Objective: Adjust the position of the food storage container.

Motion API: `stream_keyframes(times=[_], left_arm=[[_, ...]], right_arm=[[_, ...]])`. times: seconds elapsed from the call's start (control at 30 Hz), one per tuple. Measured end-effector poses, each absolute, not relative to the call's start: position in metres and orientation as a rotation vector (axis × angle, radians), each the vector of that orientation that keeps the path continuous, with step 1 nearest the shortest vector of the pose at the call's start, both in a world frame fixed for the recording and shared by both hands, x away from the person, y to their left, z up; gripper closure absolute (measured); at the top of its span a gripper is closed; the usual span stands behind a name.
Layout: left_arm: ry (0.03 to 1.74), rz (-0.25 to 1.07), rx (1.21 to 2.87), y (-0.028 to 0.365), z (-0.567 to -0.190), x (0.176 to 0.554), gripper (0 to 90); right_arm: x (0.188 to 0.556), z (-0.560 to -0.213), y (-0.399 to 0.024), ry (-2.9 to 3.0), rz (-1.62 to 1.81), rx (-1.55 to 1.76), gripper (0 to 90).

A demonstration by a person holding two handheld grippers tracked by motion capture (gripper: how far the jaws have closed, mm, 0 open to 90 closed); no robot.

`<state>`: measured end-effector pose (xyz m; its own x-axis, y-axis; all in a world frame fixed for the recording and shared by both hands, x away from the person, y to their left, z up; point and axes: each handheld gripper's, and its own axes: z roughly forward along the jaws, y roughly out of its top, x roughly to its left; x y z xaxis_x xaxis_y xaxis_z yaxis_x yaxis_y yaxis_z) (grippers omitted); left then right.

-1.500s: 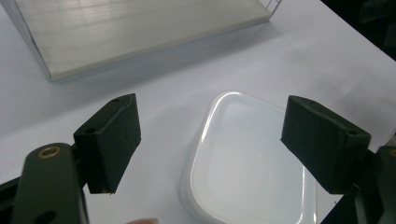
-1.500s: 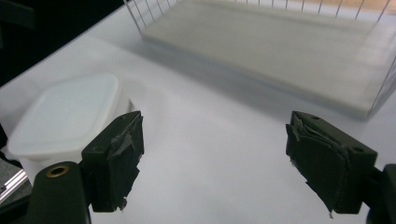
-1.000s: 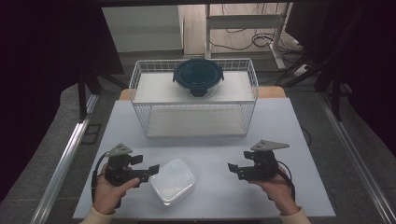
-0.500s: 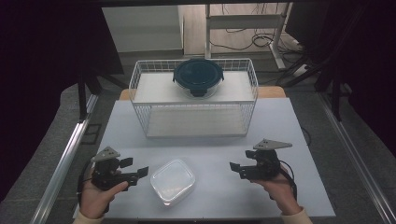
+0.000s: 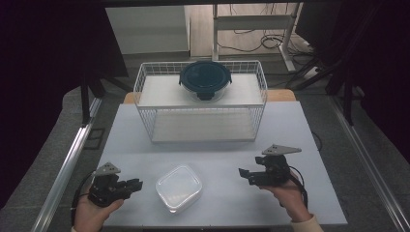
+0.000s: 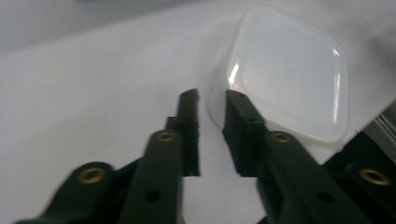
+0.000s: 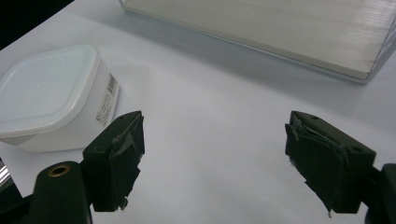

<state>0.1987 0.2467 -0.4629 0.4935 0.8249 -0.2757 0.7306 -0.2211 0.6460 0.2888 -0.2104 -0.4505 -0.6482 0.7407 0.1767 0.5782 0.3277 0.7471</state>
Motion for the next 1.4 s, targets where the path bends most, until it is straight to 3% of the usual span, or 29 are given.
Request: stream_keyframes(times=[0.17,0.8,1.4], left_arm=[[1.262,0.13,2.046,0.236,-0.479,0.194,89.5],[1.161,-0.03,2.209,0.2,-0.504,0.188,89.9],[1.068,-0.049,2.259,0.137,-0.505,0.211,89.8]], right_arm=[[0.29,-0.452,-0.211,2.396,1.202,1.214,19.4],[0.291,-0.452,-0.211,2.392,1.193,1.237,19.4],[0.292,-0.452,-0.213,2.392,1.196,1.236,19.4]])
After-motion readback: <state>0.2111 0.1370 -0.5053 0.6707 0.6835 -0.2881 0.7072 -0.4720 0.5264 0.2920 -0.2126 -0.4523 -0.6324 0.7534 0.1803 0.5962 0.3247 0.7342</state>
